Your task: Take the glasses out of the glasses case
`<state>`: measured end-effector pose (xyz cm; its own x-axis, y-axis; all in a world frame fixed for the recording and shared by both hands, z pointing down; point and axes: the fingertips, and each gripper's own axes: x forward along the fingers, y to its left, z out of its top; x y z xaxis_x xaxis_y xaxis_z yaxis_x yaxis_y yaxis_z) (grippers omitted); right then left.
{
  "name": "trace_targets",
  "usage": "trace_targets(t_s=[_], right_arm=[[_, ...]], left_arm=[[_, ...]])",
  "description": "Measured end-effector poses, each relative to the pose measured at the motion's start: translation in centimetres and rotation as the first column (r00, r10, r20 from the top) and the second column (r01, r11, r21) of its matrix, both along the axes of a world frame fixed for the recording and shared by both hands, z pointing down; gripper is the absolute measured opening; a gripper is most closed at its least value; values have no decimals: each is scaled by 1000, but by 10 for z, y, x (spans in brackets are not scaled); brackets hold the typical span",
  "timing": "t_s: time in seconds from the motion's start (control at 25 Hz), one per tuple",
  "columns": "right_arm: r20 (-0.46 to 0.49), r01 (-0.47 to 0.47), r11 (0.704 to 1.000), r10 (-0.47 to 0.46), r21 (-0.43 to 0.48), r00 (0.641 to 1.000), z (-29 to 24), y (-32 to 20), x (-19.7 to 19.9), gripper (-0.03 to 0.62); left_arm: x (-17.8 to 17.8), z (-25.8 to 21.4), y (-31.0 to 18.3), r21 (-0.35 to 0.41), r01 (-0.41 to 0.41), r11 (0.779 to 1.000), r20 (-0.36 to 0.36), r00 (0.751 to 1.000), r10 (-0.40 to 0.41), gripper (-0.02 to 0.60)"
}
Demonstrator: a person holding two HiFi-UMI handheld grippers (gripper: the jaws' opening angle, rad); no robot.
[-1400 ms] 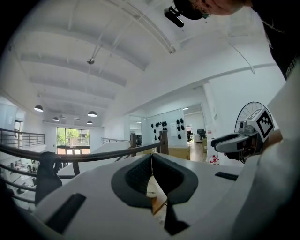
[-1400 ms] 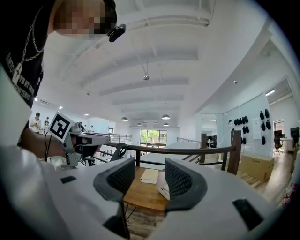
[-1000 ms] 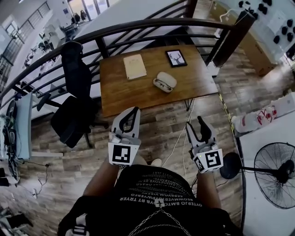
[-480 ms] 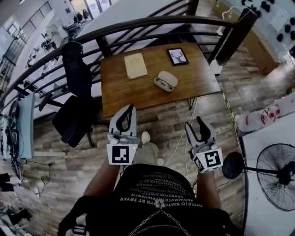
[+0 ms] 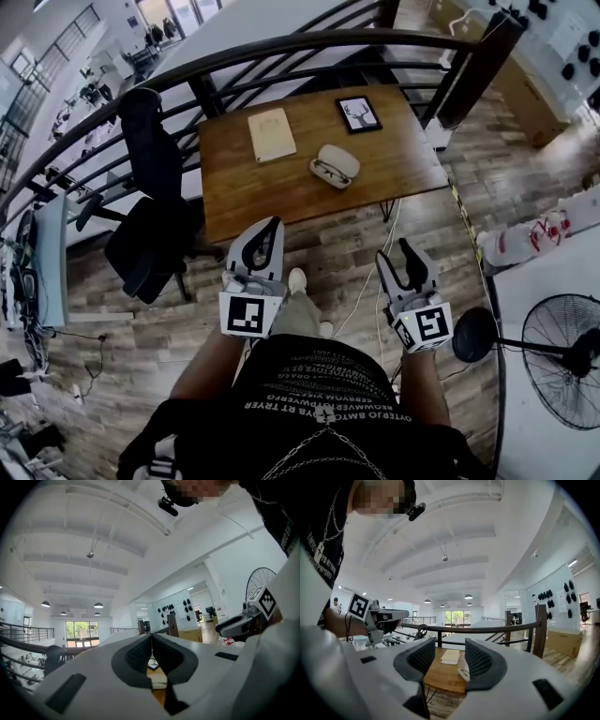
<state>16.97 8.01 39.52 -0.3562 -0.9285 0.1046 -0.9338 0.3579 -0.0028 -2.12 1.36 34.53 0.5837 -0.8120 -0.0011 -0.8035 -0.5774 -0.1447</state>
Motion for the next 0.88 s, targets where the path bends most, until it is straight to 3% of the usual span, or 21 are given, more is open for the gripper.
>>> trace_targets(t_s=[0.88], right_arm=[[20, 27, 999, -26, -27, 999, 9, -89, -3, 187]], left_arm=[[4, 15, -84, -62, 0, 998, 10, 1000, 1, 28]])
